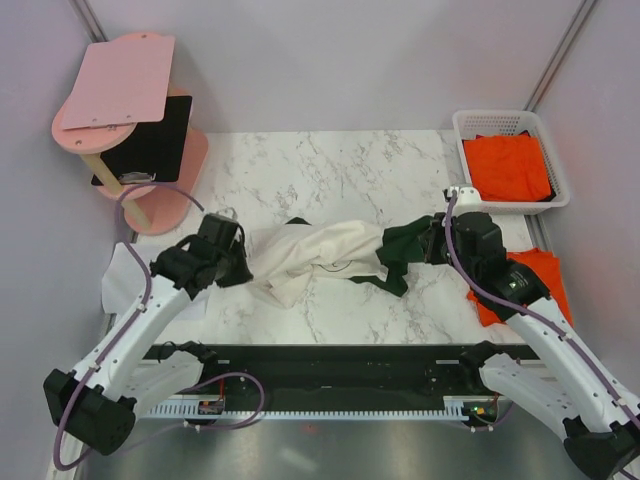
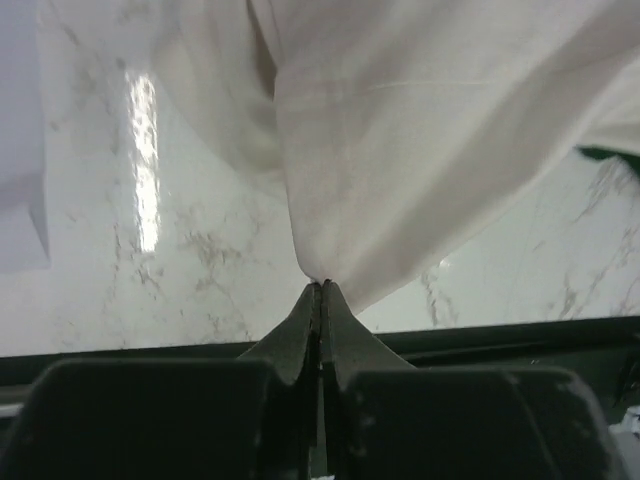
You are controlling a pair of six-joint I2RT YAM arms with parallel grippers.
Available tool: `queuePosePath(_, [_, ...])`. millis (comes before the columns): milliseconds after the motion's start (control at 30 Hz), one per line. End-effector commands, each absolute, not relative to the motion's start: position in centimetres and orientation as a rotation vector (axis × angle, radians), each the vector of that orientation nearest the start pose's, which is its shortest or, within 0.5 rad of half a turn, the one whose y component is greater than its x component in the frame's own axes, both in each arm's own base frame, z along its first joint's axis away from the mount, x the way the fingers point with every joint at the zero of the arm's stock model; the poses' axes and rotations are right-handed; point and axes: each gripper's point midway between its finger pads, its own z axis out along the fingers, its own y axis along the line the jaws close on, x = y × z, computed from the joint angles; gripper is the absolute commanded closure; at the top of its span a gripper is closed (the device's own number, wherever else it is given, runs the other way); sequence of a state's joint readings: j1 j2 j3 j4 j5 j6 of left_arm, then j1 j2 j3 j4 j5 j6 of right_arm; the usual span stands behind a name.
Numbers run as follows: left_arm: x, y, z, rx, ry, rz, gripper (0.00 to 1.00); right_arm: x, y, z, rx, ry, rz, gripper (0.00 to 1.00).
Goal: Fold and stack the t-shirts
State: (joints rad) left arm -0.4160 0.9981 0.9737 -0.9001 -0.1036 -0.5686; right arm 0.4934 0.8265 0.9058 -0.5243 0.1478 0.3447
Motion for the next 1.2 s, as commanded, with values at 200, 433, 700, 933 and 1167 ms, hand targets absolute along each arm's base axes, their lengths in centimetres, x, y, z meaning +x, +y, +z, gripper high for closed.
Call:
queuePosePath(200, [19.4,-11.1,17.8,-0.334,2.458,-0.343,0.00,24.4,12.3,21.4,0.028,2.127,0.409,1.00])
queuePosePath(433, [22.3,-12.2,14.0,-0.306,2.569,-0.205,0.01,25.3,13.2,21.1,0.012,2.129,0.432,1.00])
queuePosePath(700, [25.7,-12.8,11.6,-0.318,2.545,-0.152,0.07,25.2,13.1,20.3,0.005,2.142,0.423,1.00])
queuePosePath(933, [27.7,-13.1,11.0,-0.274,2.559,-0.116,0.09,25.1,13.0,19.9,0.010,2.145,0.416,1.00])
queuePosePath(1167, [29.1,-13.8,10.2,-0.240,2.583,-0.092,0.41,25.2,13.0,20.4,0.002,2.136,0.415,1.00])
